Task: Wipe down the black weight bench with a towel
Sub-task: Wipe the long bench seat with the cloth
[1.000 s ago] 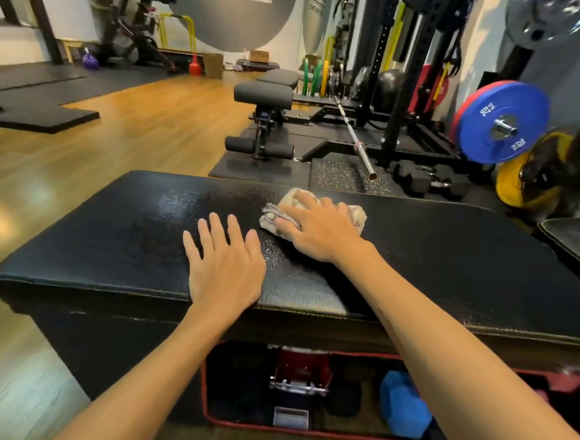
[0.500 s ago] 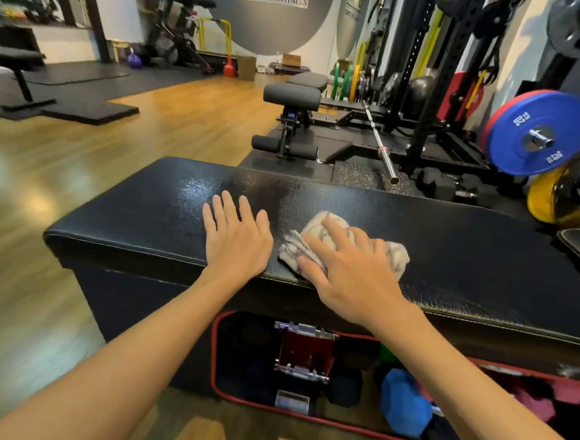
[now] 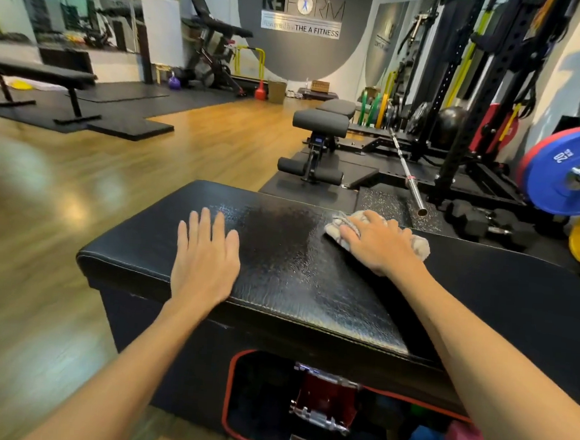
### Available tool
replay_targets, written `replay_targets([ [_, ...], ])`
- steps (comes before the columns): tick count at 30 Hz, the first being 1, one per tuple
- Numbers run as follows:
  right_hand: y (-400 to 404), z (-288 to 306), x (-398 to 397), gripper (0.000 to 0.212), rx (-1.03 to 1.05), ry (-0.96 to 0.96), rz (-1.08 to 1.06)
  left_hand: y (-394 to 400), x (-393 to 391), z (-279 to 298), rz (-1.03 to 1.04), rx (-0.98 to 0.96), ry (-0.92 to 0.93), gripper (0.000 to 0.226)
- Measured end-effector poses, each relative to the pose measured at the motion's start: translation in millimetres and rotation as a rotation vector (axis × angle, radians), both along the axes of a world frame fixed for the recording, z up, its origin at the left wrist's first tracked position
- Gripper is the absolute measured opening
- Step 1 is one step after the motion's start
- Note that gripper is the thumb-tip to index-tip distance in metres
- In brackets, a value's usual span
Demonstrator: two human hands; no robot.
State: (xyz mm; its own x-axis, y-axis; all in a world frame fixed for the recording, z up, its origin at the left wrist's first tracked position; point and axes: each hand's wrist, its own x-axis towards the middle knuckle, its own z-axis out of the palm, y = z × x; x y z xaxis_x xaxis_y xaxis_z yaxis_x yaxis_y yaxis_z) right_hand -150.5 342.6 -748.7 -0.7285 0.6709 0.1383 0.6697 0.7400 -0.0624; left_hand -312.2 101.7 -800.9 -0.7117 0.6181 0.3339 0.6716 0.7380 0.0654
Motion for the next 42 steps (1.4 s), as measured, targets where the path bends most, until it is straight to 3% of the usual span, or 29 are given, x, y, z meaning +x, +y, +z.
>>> replay_targets([
  [3, 12, 2, -37, 0.053, -0.046, 0.027, -0.023, 4, 1, 0, 0.011, 0.082, -0.086, 0.103],
  [7, 6, -1, -81, 0.08, -0.106, 0.041, -0.006, 2, 5, 3, 0.005, 0.165, -0.086, 0.091],
  [11, -33, -3, -81, 0.058, -0.047, 0.016, 0.149, -1, 13, 13, 0.04, 0.275, -0.174, 0.056],
  [19, -129, -8, 28, 0.049, 0.052, -0.003, 0.335, -3, 15, 14, 0.043, 0.258, -0.171, 0.055],
  [23, -137, -10, 58, 0.073, 0.062, -0.062, 0.3, -3, 8, 4, 0.026, 0.173, -0.076, 0.089],
  [25, -129, -9, 46, 0.069, 0.07, -0.054, 0.267, -2, 7, 4, 0.035, 0.19, -0.084, 0.089],
  [29, -88, -7, 1, 0.052, 0.061, -0.032, 0.203, -3, 14, 10, 0.057, 0.264, -0.149, 0.057],
  [33, -45, -7, -47, 0.053, 0.018, -0.01, 0.145, -1, 11, 7, 0.06, 0.293, -0.143, 0.058],
  [38, -8, -1, -95, 0.058, -0.037, -0.007, 0.082, 0, 4, 2, 0.028, 0.265, -0.072, 0.088],
  [42, -13, 1, -113, 0.055, -0.024, -0.007, 0.055, 2, 9, 6, 0.027, 0.338, -0.163, 0.059],
])
